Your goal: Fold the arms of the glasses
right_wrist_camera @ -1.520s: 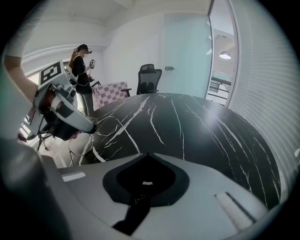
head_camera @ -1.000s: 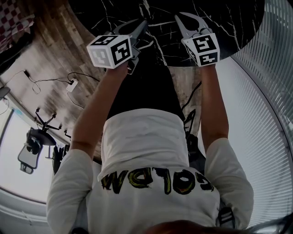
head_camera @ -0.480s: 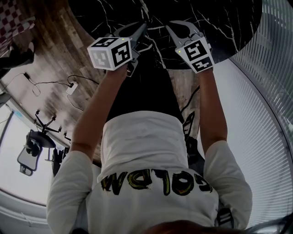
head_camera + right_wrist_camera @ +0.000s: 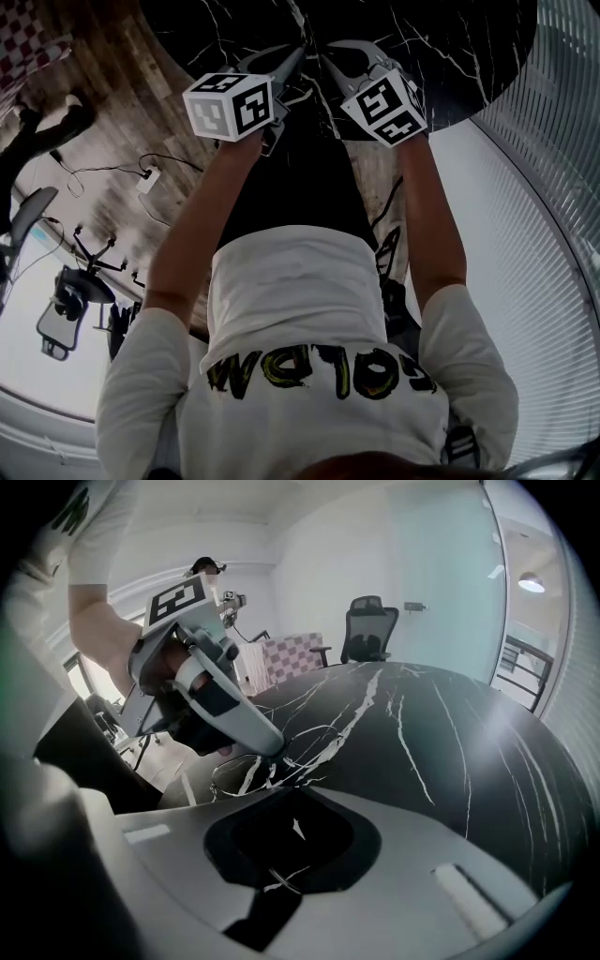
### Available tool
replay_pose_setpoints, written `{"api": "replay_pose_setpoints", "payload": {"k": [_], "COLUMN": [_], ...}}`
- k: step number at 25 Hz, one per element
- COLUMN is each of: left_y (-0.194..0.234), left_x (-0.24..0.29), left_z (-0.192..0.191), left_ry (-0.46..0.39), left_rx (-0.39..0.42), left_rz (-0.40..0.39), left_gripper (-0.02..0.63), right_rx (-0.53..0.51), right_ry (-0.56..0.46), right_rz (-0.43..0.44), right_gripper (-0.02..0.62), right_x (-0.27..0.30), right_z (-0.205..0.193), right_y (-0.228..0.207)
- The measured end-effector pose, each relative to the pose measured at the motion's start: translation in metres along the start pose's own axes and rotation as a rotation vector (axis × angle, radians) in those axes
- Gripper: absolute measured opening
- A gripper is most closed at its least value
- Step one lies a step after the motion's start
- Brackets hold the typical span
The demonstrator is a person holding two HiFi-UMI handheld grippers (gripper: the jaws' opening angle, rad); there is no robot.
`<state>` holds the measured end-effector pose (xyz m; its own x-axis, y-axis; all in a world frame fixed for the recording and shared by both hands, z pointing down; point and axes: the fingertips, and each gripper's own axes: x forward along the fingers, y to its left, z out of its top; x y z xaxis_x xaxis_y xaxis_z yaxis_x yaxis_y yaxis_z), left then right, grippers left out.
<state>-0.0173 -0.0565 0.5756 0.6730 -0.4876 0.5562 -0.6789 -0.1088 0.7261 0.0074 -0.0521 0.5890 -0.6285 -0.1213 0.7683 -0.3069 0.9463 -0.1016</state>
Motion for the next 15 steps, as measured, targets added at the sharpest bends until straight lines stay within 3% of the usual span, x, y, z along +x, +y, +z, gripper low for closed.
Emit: {"api": "replay_pose_setpoints", "payload": {"k": [10,15], "left_y": [-0.004,-0.002], "left_x": [0.004,0.005], "left_z": [-0.006,-0.007], "left_ry": [0.032,0.045], "left_rx": [0.018,0.028], "left_rz": [-0.019,-0.019], "left_gripper": [0.025,0.025], "right_rx": [-0.047,0.020], "right_ry": [0.002,-0.034], "right_rz": [0.007,-0.043], "right_gripper": [0.063,0.117], "right_x": [0.006,-0.008], "right_z": [0.005,-0.002], "right_y": [0.006,-0.013]}}
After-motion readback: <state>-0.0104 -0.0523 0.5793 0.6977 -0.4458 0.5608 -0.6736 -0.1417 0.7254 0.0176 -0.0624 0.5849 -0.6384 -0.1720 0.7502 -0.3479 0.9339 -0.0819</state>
